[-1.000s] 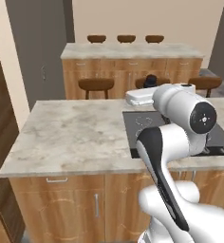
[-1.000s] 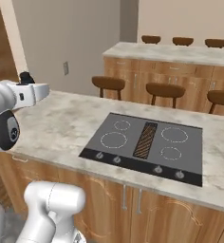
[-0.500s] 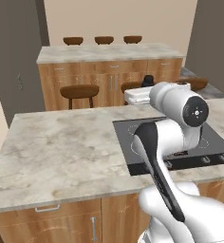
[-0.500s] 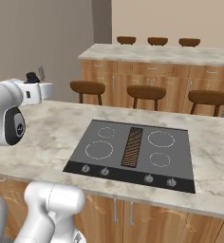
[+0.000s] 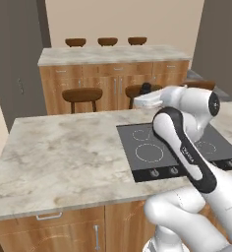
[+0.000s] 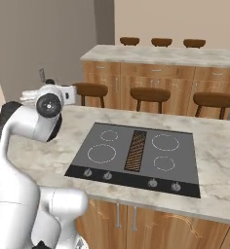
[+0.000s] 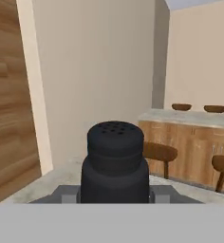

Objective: Collect the turmeric, mayonnaise, and shaker from the cabinet and place them next to the stove.

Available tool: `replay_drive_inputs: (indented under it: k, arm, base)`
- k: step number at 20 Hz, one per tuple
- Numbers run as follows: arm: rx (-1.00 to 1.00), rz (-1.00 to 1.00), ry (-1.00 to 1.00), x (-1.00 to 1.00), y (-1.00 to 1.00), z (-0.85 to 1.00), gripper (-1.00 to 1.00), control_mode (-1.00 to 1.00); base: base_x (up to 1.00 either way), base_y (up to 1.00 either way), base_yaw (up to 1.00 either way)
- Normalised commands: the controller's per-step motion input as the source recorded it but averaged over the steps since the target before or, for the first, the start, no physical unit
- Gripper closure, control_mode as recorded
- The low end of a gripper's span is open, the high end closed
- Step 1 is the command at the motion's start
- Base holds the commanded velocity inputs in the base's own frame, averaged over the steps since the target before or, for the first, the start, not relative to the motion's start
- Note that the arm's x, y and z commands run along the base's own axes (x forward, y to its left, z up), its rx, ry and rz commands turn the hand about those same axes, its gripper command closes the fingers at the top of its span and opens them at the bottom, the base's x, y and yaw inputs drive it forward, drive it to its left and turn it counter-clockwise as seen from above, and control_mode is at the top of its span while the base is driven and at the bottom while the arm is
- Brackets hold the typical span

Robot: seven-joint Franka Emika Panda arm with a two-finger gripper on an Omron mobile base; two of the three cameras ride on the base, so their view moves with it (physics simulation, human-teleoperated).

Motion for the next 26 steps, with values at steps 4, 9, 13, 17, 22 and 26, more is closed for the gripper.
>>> replay_drive_inputs:
  k: [4, 9, 13, 17, 22, 26]
  arm:
    - [0.0, 0.52, 0.01, 0.48, 0.0, -0.52, 1.0, -1.0]
    - [-0.02, 0.28, 0.0, 0.2, 0.05, -0.55, 1.0, -1.0]
    - [-0.1, 0.07, 0.0, 0.28, 0.21, -0.52, 1.0, -1.0]
    - [-0.12, 0.05, 0.04, 0.33, 0.1, -0.5, 1.0, -1.0]
    - [-0.08, 0.05, 0.05, 0.32, 0.09, -0.56, 1.0, -1.0]
    - [-0.06, 0.04, 0.01, 0.3, 0.15, -0.59, 1.0, -1.0]
  base:
    - [0.0, 0.0, 0.0]
    - [0.0, 0.0, 0.0]
    - [0.0, 0.0, 0.0]
    - [0.0, 0.0, 0.0]
    - [0.0, 0.0, 0.0]
    - [0.0, 0.0, 0.0]
